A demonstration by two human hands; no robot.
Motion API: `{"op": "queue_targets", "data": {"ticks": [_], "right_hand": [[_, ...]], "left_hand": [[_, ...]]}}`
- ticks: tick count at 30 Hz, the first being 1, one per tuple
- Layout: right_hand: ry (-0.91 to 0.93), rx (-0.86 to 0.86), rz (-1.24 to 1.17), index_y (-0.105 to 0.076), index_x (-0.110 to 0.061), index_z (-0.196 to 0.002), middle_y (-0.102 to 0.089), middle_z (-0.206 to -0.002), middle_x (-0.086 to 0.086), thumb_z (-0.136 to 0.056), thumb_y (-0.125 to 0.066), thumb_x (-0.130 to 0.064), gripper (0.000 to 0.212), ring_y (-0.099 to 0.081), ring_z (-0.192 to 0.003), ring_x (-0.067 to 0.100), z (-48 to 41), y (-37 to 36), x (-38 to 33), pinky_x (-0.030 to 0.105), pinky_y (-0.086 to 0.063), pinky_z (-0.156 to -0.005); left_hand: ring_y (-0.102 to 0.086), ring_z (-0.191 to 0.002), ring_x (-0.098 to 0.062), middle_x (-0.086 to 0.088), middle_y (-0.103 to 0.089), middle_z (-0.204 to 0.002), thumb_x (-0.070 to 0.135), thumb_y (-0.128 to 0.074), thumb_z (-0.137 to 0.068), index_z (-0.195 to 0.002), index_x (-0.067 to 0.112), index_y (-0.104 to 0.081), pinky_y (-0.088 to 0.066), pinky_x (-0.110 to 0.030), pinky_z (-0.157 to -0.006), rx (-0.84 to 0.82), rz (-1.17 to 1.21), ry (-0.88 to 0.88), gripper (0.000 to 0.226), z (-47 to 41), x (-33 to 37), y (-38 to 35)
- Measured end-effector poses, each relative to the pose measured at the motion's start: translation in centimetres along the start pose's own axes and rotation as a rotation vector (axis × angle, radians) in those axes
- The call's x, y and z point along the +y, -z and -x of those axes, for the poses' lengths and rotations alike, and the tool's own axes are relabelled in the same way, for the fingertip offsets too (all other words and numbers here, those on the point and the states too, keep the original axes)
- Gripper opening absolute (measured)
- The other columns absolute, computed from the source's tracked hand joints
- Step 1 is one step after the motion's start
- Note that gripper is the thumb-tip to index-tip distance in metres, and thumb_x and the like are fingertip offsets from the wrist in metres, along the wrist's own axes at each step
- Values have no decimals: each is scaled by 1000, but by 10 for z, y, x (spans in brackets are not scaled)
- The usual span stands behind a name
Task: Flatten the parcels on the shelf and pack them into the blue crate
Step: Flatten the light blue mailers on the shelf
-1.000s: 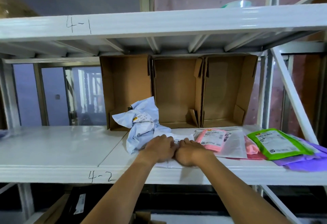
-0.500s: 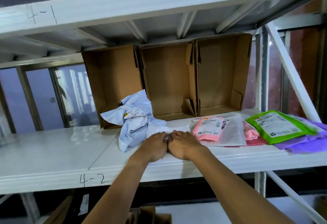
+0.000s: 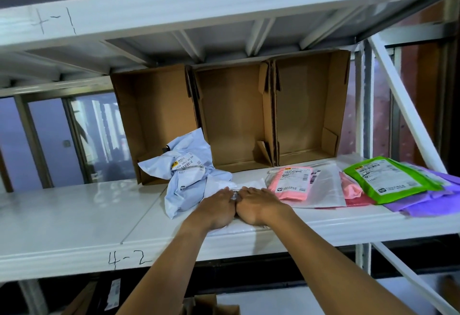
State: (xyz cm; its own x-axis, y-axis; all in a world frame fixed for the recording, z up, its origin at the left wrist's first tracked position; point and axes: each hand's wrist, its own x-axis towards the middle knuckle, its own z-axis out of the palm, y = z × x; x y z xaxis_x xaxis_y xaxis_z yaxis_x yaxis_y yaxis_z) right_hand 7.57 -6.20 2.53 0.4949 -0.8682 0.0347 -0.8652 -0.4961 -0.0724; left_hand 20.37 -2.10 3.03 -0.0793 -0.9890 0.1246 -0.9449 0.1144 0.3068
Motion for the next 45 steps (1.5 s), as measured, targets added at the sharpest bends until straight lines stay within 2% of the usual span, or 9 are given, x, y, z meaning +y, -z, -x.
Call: {"op": "queue_targets", "data": {"ticks": [3,7,15,27,32,36,38,40,45], "right_hand": [[5,67,-2,-38,-16,-149,-37,-154,8,-102,-29,-35,52,-33,-142,28,7,0,-2,46,-24,-116],[-37,231,-80,-55,-8,-127,-56,-133,12,-102,-31,-30,41,-52,-121,32,17,-1,-4,41,-38,-99],[-53,257,-62,-64,-12,-114,-61,-128,12,-98,-31,-31,41,-55,-117,31,11,-6,-2,40,-41,-96],[-112,226,-138,-64,-18,-116,-62,-130,9,-100,-30,-40,44,-56,-117,28,10,-3,-2,39,-42,-95],[-53,319,-115,-70,-18,-97,-70,-109,13,-94,-39,-26,32,-61,-100,33,23,0,-4,40,-50,-82],[-20,233,-78,-65,-21,-113,-65,-124,10,-97,-37,-29,34,-57,-113,34,23,1,-4,42,-47,-90],[16,150,-33,-59,-20,-125,-56,-137,7,-100,-33,-31,38,-51,-123,32,22,3,-5,44,-43,-100],[57,71,8,-53,-15,-133,-48,-144,9,-104,-30,-31,41,-45,-131,30,22,6,-6,42,-37,-107],[53,-46,21,-35,-19,-150,-23,-162,10,-104,-22,-40,52,-20,-149,28,21,9,-4,45,-21,-120]], "left_hand": [[-37,-143,-24,-6,-37,-158,28,-28,-107,-148,19,-42,-30,-34,-114,32,16,15,44,-1,0,-2],[-56,-120,-28,-7,-62,-133,27,-34,-103,-126,21,-62,-41,-33,-92,157,-24,25,37,-4,-4,-9],[-59,-107,-34,-15,-68,-113,26,-39,-98,-107,12,-68,-41,-36,-79,293,-54,72,33,4,-1,-8],[-58,-113,-36,-22,-64,-121,24,-42,-98,-111,2,-65,-44,-36,-89,284,-66,88,34,16,7,-1],[-57,-118,-33,-15,-63,-128,27,-35,-102,-116,8,-65,-43,-36,-92,156,-115,72,38,20,11,4],[-52,-109,-32,-19,-57,-130,37,-17,-86,-112,13,-59,-44,-41,-94,-52,93,94,55,21,6,6],[-41,-133,-33,-20,-41,-151,52,-7,-86,-138,9,-48,-35,-47,-109,-58,26,95,78,29,0,7],[-11,-154,-23,-10,-11,-167,59,-14,-98,-159,11,-19,-13,-42,-124,-65,-46,150,77,40,-4,7],[3,-155,-16,-2,2,-169,63,-19,-99,-161,13,-6,-2,-34,-125,-71,-48,214,80,46,-8,4]]}}
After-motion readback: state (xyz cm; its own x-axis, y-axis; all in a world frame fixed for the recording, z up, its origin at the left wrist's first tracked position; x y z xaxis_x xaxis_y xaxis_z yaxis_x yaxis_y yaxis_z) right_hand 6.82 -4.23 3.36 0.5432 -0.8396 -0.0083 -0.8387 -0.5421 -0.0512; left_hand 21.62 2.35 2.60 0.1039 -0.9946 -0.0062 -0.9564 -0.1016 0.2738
